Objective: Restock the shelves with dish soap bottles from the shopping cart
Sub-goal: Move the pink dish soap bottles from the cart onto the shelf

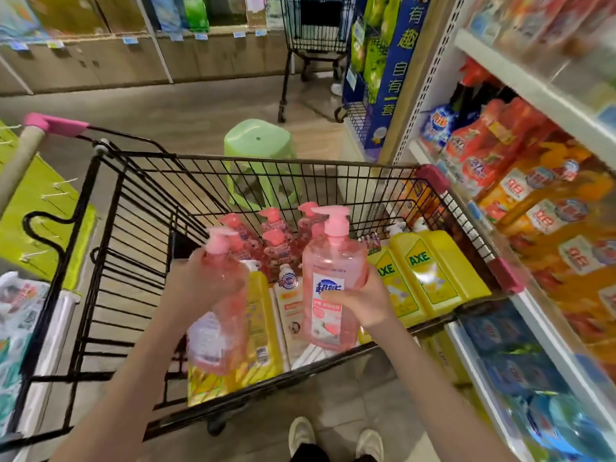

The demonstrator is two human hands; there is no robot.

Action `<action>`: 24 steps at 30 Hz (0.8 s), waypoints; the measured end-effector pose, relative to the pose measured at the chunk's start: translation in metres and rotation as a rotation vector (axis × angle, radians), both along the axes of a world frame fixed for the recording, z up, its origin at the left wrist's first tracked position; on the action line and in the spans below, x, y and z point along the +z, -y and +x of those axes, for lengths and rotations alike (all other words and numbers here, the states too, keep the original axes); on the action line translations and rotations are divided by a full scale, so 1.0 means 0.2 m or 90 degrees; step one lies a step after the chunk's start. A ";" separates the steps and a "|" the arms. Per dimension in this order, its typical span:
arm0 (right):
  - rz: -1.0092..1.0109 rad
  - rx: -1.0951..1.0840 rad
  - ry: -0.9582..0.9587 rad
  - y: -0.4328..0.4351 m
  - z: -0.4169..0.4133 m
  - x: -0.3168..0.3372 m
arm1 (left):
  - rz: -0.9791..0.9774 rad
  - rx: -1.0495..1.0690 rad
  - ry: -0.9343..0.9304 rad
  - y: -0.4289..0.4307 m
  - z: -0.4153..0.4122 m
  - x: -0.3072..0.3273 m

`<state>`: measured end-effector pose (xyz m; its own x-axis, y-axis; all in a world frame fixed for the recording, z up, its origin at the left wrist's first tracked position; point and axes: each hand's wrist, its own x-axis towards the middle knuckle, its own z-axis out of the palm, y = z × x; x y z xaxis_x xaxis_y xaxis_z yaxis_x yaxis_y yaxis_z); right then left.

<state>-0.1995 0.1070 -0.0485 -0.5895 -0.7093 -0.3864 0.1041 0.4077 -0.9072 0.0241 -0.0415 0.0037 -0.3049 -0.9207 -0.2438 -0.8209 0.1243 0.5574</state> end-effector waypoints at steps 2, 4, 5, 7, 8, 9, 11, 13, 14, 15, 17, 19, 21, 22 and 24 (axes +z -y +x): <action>-0.050 -0.045 0.022 -0.06 0.01 0.08 | -0.082 -0.038 -0.066 -0.04 -0.04 0.07; -0.114 -0.071 0.031 -0.12 0.02 0.13 | -0.130 -0.035 -0.136 -0.07 -0.09 0.11; -0.145 -0.086 0.032 -0.14 0.03 0.17 | -0.144 -0.038 -0.171 -0.08 -0.12 0.12; -0.203 -0.118 0.035 -0.20 0.03 0.25 | -0.178 -0.065 -0.239 -0.14 -0.20 0.18; -0.234 -0.127 0.035 -0.24 0.02 0.29 | -0.202 -0.081 -0.264 -0.18 -0.25 0.23; -0.262 -0.133 0.031 -0.29 0.00 0.31 | -0.217 -0.092 -0.292 -0.23 -0.30 0.27; -0.284 -0.157 0.017 -0.41 -0.04 0.34 | -0.214 -0.117 -0.333 -0.33 -0.37 0.36; -0.274 -0.205 0.024 -0.55 -0.05 0.36 | -0.205 -0.156 -0.349 -0.41 -0.44 0.41; -0.262 -0.238 0.014 -0.65 -0.07 0.36 | -0.209 -0.190 -0.347 -0.48 -0.49 0.43; -0.239 -0.260 -0.008 -0.73 -0.07 0.37 | -0.216 -0.210 -0.345 -0.52 -0.52 0.44; -0.206 -0.282 -0.060 -0.87 -0.07 0.38 | -0.236 -0.258 -0.346 -0.64 -0.58 0.48; -0.182 -0.322 -0.087 -1.08 -0.07 0.38 | -0.234 -0.341 -0.360 -0.82 -0.67 0.49; -0.161 -0.370 -0.085 -1.29 -0.06 0.36 | -0.206 -0.418 -0.362 -0.98 -0.77 0.46; -0.149 -0.397 -0.090 -1.39 -0.05 0.36 | -0.183 -0.444 -0.361 -1.07 -0.81 0.44; -0.122 -0.467 -0.104 -1.60 -0.01 0.34 | -0.134 -0.492 -0.360 -1.24 -0.90 0.39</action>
